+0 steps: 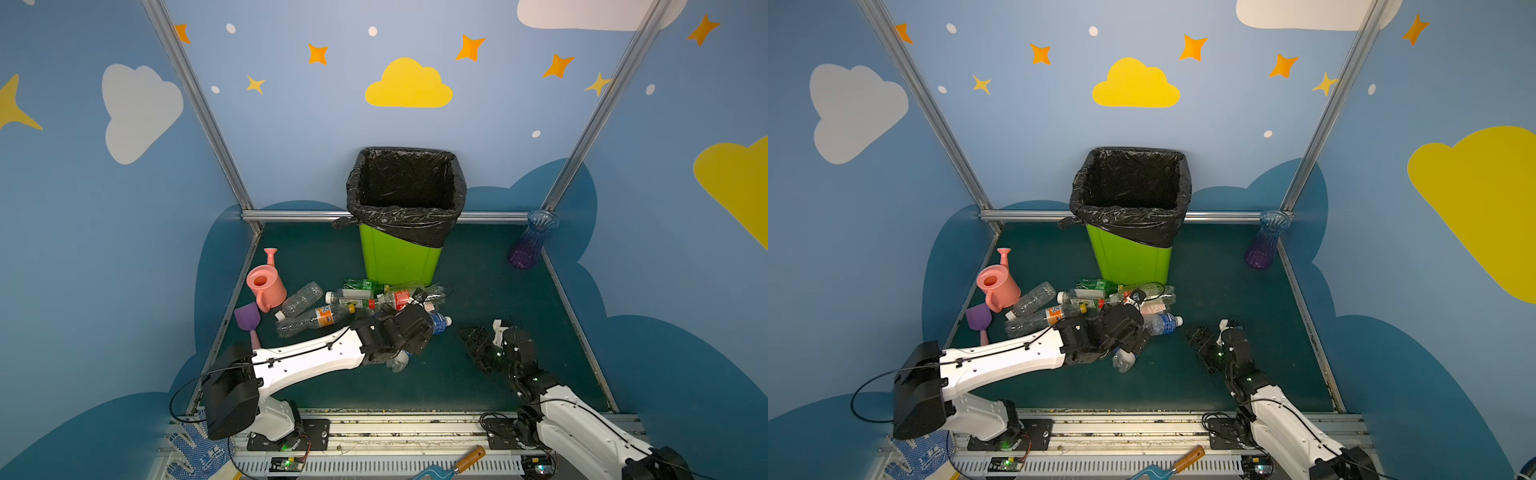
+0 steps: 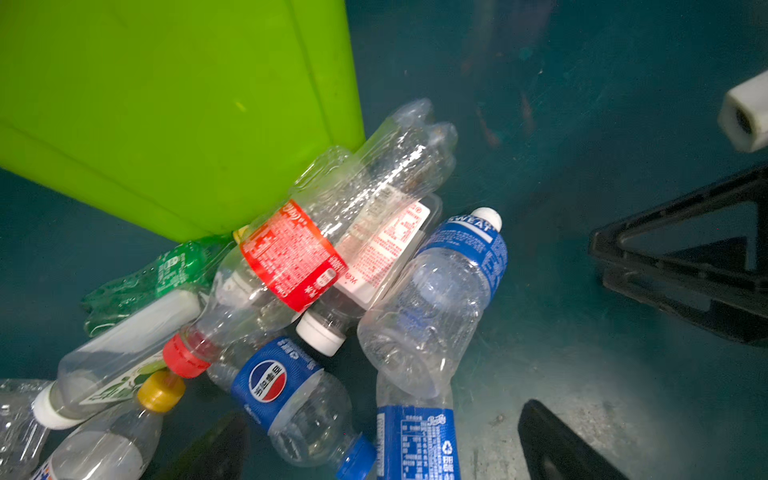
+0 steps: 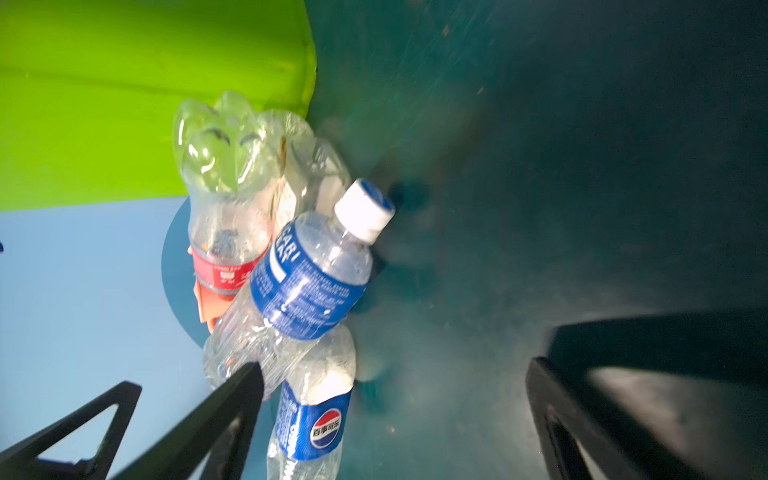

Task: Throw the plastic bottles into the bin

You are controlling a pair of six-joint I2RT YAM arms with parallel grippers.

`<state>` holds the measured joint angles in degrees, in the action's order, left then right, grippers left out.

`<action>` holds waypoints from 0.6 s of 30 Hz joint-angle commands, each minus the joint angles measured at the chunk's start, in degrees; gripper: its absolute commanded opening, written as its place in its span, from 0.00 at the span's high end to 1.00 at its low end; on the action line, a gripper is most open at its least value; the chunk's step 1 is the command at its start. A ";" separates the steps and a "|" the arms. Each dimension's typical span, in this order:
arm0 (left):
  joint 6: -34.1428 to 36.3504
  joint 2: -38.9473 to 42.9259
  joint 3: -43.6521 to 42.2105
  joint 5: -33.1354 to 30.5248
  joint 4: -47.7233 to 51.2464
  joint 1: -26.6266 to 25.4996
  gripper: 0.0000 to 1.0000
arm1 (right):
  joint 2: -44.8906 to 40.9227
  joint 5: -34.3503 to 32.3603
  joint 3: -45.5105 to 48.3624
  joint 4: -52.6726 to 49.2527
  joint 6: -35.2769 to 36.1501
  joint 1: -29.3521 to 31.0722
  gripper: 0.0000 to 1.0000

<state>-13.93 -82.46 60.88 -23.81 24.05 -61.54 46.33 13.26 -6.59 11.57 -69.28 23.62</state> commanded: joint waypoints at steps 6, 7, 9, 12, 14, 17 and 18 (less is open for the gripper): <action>-4.64 7.57 -6.44 -4.31 -3.48 2.63 0.00 | 11.28 -2.73 -2.83 14.04 -6.13 4.85 0.03; -5.46 8.67 -7.54 -4.31 -3.81 3.33 0.00 | 13.41 -2.59 -3.33 15.71 -6.43 5.37 0.03; -6.75 10.70 -9.36 -3.50 -4.26 4.68 0.00 | 17.27 -2.12 -3.64 19.63 -7.41 5.94 0.03; -7.54 14.08 -12.32 -3.13 -5.62 5.93 0.00 | 21.43 -2.13 -4.00 23.66 -8.41 6.85 0.03; -7.60 15.93 -14.10 -2.73 -6.69 6.63 0.00 | 22.78 -2.96 -4.81 23.67 -8.50 7.53 0.03; -8.28 17.63 -15.66 -2.22 -6.58 7.65 0.00 | 24.17 -3.24 -6.07 24.45 -8.77 8.02 0.03; -8.54 17.91 -16.08 -2.21 -6.42 7.82 0.00 | 24.53 -3.19 -6.58 24.50 -8.96 8.13 0.03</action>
<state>-20.99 -65.63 45.65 -26.17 18.65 -54.33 70.11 11.03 -11.11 32.82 -77.41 31.24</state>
